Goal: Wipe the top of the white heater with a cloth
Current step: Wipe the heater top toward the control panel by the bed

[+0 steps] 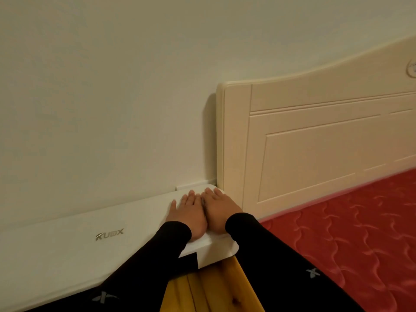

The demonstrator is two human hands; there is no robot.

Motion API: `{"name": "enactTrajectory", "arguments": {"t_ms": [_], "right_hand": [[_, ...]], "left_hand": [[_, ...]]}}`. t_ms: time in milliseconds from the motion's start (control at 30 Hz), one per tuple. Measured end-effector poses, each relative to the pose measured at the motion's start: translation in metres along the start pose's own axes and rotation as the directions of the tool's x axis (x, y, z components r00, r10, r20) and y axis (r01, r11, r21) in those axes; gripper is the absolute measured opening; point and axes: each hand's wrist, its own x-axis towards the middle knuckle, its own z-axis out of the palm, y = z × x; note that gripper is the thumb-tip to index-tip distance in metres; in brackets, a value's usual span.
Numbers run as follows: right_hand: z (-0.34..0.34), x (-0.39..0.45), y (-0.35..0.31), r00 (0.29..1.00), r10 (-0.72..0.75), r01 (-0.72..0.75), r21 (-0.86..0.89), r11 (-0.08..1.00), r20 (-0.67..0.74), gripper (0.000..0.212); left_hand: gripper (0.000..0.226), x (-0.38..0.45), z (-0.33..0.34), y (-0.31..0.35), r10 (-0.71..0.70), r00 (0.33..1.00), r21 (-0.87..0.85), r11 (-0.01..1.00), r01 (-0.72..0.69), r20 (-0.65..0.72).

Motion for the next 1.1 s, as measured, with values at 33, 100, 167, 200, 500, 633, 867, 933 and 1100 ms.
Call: {"name": "enactTrajectory", "arguments": {"t_ms": [33, 100, 167, 200, 500, 633, 867, 933, 1100], "right_hand": [[0.001, 0.004, 0.002, 1.000, -0.008, 0.008, -0.011, 1.000, -0.002, 0.079], [0.002, 0.012, 0.005, 1.000, -0.008, 0.008, -0.005, 1.000, -0.008, 0.079], [0.004, 0.018, 0.008, 1.000, -0.003, 0.003, 0.020, 1.000, -0.005, 0.079], [0.004, 0.020, 0.009, 1.000, -0.011, 0.011, 0.023, 1.000, -0.007, 0.078], [-0.003, 0.022, 0.008, 0.999, 0.010, -0.011, 0.044, 0.999, 0.032, 0.080], [-0.004, 0.012, 0.006, 0.996, 0.063, -0.066, 0.047, 0.997, 0.060, 0.077], [-0.007, -0.032, -0.005, 0.990, 0.116, -0.119, 0.041, 0.992, 0.077, 0.075], [-0.009, -0.047, -0.010, 0.989, 0.122, -0.125, 0.031, 0.992, 0.081, 0.070], [-0.013, -0.082, -0.024, 0.986, 0.146, -0.150, 0.053, 0.987, 0.081, 0.068]], "left_hand": [[0.067, 0.003, -0.001, -0.001, 0.000, 1.000, -0.007, 1.000, 0.000, -0.001], [0.067, 0.009, -0.001, -0.002, 0.010, 1.000, -0.012, 1.000, -0.010, -0.011], [0.067, 0.014, -0.002, -0.003, 0.018, 1.000, -0.015, 1.000, -0.018, -0.014], [0.068, 0.016, -0.003, -0.004, 0.019, 1.000, -0.016, 1.000, -0.020, -0.015], [0.076, 0.019, -0.005, -0.003, 0.027, 1.000, -0.009, 1.000, -0.027, -0.007], [0.070, 0.008, -0.005, 0.001, 0.021, 1.000, -0.015, 1.000, -0.021, 0.013], [0.077, -0.028, -0.002, 0.015, 0.050, 0.998, -0.007, 0.999, -0.050, 0.030], [0.074, -0.041, 0.000, 0.018, 0.057, 0.998, 0.001, 0.998, -0.057, 0.025], [0.071, -0.073, 0.003, 0.025, 0.078, 0.996, -0.030, 0.997, -0.077, 0.034]]}}
